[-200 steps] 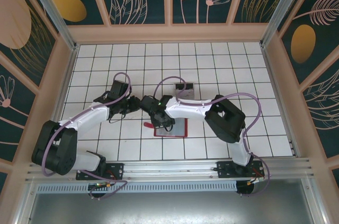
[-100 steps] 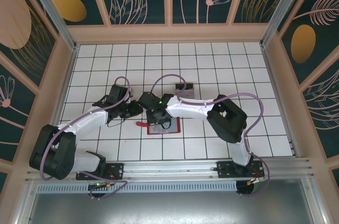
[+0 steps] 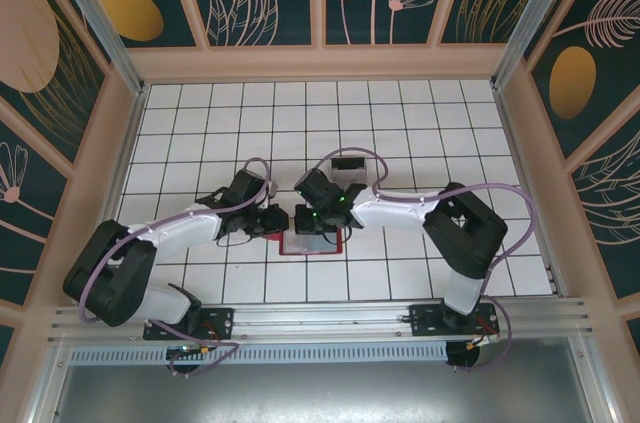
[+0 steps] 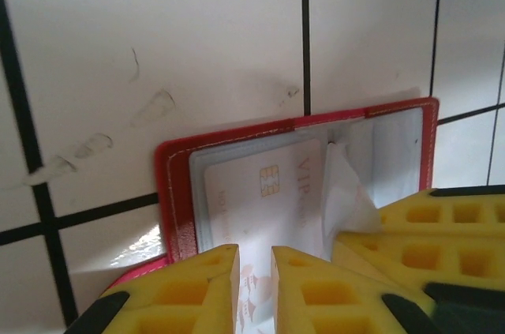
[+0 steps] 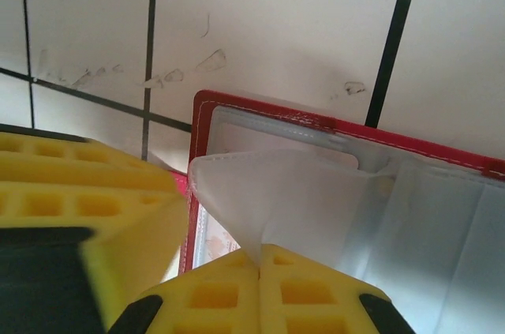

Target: Take the credit cards out of the card holder

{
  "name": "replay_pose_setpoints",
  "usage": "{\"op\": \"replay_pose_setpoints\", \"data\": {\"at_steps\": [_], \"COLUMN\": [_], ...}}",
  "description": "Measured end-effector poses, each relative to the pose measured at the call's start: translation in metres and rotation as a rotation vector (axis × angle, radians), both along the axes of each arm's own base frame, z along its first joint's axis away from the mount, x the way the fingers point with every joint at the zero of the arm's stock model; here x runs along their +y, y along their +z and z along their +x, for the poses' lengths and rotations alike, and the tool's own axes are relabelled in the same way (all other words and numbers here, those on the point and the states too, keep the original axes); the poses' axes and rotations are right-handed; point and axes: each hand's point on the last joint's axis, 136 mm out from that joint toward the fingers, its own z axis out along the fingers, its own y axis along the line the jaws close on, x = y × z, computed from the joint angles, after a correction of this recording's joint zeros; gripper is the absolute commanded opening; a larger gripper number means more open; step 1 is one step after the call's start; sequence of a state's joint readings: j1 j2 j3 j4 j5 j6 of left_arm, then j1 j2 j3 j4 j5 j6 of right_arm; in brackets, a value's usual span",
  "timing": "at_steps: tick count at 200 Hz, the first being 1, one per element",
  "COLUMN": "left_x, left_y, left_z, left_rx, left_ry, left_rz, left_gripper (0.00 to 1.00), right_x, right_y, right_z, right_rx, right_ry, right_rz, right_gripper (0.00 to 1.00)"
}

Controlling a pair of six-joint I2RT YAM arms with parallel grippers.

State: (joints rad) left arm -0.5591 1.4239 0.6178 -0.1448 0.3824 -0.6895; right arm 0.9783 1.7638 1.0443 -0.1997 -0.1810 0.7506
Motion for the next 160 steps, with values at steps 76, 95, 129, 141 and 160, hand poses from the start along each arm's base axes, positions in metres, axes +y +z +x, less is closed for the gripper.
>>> {"op": "replay_pose_setpoints", "data": {"at_steps": [76,95,129,141,160], "left_x": [-0.009,-0.016,-0.019,-0.021,-0.023], "left_y": [-0.014,-0.011,-0.007,-0.005,-0.002], "left_z": [-0.007,-0.006,-0.004,-0.003,-0.002], "left_rx": [0.057,0.055,0.062,0.059,0.060], "left_ry": [-0.028,-0.043,-0.049,-0.053,-0.060], "left_rz": [0.019,0.014,0.020,0.020,0.021], "left_gripper": [0.17,0.17,0.17,0.17,0.17], "right_x": [-0.005,-0.004,-0.012,-0.015,-0.027], "right_y": [0.006,0.008,0.019,0.026,0.038], "right_z": [-0.002,-0.002,0.001,0.003,0.008], "right_rx": [0.006,0.009,-0.012,-0.029,-0.057], "right_ry": [-0.016,-0.023,-0.042,-0.051,-0.081], "right_rz": [0.117,0.125,0.121,0.120,0.108], "right_gripper": [0.15,0.24,0.34,0.35,0.37]}}
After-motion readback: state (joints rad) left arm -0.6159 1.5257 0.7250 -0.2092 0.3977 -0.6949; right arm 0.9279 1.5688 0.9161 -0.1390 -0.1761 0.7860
